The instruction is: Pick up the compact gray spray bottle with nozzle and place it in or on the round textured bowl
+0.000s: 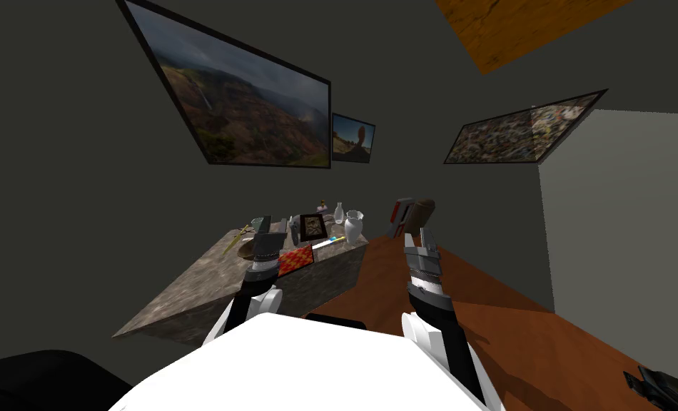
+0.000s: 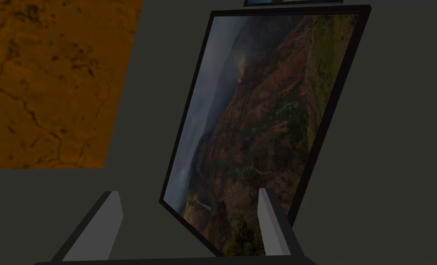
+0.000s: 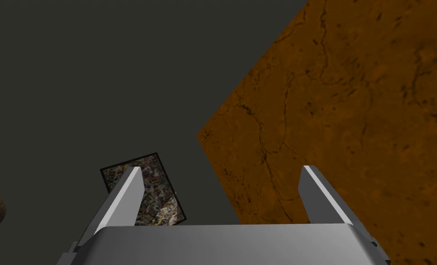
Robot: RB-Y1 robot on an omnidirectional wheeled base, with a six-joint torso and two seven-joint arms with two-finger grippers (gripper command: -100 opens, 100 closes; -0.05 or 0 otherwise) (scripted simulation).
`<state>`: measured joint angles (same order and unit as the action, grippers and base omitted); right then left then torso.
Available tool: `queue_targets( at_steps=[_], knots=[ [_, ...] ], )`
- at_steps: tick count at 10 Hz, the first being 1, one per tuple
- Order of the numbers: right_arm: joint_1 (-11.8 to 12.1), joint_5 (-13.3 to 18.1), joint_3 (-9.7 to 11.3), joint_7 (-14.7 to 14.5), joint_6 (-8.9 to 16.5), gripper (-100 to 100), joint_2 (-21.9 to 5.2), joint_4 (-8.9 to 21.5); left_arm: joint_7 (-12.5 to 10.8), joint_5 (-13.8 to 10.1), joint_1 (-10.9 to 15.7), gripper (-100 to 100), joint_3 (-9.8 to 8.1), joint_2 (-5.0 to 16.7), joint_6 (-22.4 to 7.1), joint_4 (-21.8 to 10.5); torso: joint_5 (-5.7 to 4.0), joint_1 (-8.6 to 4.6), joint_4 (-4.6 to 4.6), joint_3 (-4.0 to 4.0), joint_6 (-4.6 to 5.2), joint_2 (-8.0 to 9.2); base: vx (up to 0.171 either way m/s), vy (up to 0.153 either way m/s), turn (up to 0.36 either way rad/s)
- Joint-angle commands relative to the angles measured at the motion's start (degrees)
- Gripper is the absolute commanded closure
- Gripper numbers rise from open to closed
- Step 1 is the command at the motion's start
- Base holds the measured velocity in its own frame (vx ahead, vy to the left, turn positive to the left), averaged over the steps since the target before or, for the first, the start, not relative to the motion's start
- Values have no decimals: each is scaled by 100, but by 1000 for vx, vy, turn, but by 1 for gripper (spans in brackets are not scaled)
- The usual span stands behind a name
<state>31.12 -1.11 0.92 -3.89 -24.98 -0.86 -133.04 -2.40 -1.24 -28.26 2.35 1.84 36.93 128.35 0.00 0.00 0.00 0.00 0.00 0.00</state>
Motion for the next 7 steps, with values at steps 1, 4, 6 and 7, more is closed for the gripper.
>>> queue_targets(
  at_steps=[1,4,6,7],
  knots=[
    [0,0,0,0,0,0,0,0,-64,-89,-28,-100,6,226,-90,-60,0,0,0,0,0,0,-48,-31,26],
    [-1,0,1,0,0,0,1,0,-213,-306,-66,-100,1,544,-312,-224,-4,-20,9,25,0,43,-110,-59,24],
    [-1,0,1,0,0,0,1,0,-351,-516,-77,-100,-25,765,-529,-399,-6,-26,9,23,0,40,-105,-81,20],
    [-1,0,1,0,0,0,1,0,-430,-640,-74,-100,-49,877,-657,-509,-7,-33,9,24,1,42,-141,-83,27]
  ],
)
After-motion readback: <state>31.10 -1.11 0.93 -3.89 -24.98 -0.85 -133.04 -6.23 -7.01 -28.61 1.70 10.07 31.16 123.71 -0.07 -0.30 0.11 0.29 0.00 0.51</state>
